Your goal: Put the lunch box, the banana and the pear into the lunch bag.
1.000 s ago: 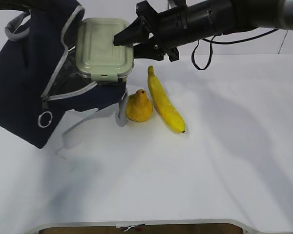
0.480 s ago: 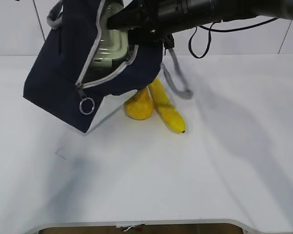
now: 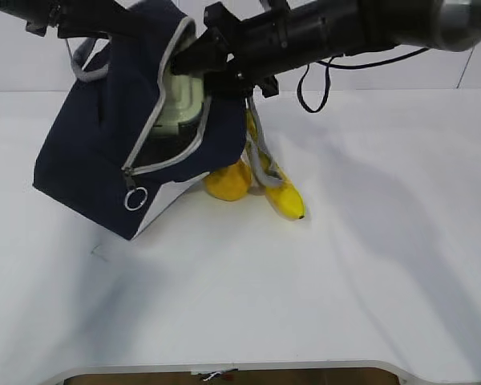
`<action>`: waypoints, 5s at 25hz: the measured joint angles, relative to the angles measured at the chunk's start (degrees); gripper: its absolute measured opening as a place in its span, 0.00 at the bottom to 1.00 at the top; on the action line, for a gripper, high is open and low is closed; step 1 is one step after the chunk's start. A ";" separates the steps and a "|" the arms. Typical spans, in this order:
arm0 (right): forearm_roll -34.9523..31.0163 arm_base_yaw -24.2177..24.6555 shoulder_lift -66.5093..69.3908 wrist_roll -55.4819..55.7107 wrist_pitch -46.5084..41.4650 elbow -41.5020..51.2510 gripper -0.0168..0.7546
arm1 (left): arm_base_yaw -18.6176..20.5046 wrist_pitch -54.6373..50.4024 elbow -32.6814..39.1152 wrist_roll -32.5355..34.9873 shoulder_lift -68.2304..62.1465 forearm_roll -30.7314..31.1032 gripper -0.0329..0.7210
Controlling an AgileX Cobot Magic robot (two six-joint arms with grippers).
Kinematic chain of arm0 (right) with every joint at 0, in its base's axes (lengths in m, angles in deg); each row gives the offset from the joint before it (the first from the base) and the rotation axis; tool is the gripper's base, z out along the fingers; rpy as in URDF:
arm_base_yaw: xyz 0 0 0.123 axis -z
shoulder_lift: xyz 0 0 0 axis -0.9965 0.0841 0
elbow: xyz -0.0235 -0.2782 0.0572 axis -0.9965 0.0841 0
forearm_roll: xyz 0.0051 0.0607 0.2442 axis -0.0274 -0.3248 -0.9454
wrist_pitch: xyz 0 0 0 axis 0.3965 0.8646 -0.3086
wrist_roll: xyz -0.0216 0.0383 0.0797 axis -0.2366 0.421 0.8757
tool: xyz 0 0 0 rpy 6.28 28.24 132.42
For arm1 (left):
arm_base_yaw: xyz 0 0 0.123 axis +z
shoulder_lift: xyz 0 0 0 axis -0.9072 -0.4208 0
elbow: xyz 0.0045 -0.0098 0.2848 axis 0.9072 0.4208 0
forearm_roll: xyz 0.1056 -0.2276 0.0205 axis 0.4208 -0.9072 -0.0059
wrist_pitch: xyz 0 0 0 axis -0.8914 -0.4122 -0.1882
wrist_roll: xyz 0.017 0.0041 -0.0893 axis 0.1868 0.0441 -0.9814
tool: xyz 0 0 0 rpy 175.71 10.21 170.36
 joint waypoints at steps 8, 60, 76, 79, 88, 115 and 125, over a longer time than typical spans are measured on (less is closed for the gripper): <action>5.28 -3.01 1.64 0.00 3.88 0.00 0.50 | 0.00 -0.80 -0.16 0.68 -2.07 1.51 0.06; 11.09 -4.27 11.05 14.12 7.39 -3.74 0.50 | -0.04 0.17 -0.34 1.03 -4.46 20.93 0.06; 11.34 -4.40 11.51 14.91 7.28 -4.12 0.50 | -0.04 0.74 -0.34 1.07 -4.46 20.93 0.06; 11.65 -4.40 11.51 14.91 6.80 -4.18 0.50 | -0.04 0.74 -0.34 1.07 -4.46 20.93 0.06; 23.46 -4.82 13.67 19.80 -1.05 -12.65 0.50 | -0.04 1.09 -0.34 1.07 -4.46 20.46 0.06; 44.63 -9.52 15.04 30.01 -14.14 -30.64 0.50 | -0.04 1.42 -0.34 1.07 -4.46 19.88 0.06; 45.87 -10.15 18.09 31.41 -13.49 -32.09 0.50 | -0.04 1.42 -0.34 1.07 -4.46 19.77 0.06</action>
